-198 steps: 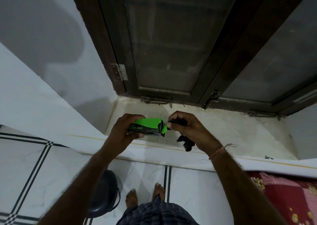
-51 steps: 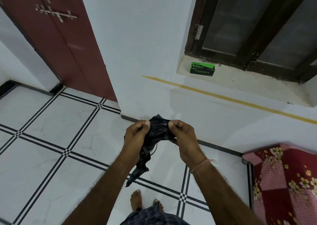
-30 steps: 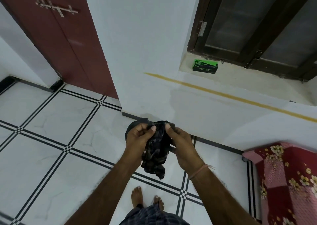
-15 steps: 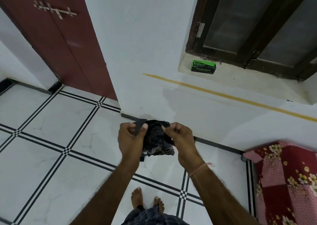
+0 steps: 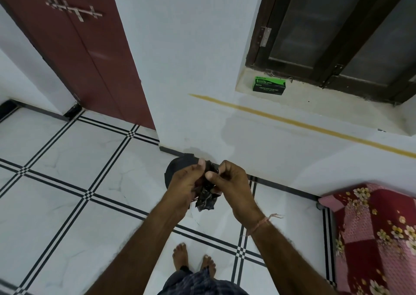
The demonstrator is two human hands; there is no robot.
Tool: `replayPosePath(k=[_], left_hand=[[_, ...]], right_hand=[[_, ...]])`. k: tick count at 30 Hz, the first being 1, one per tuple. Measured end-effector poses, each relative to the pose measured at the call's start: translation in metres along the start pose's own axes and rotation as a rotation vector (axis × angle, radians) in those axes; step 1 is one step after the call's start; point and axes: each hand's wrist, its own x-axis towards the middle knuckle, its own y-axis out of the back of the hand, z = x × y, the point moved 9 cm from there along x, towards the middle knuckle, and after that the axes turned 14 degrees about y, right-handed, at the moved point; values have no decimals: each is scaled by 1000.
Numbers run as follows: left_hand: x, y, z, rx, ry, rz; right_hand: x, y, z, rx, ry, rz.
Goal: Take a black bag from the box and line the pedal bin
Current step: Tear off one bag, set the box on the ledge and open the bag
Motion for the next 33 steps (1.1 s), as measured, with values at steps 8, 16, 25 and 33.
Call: replayPosePath(k=[8,16,25,33], left_hand=[[10,28,-5,-107,18,101],[9,88,13,116,-234,359],[-7,98,46,508,-449,430],[29,53,75,407,-117,-191]], right_hand=[[1,5,16,155,-118,67],[19,51,32,145,-268,452],[42,1,23,324,-383,172],[98,-45,13,141,-381,61]])
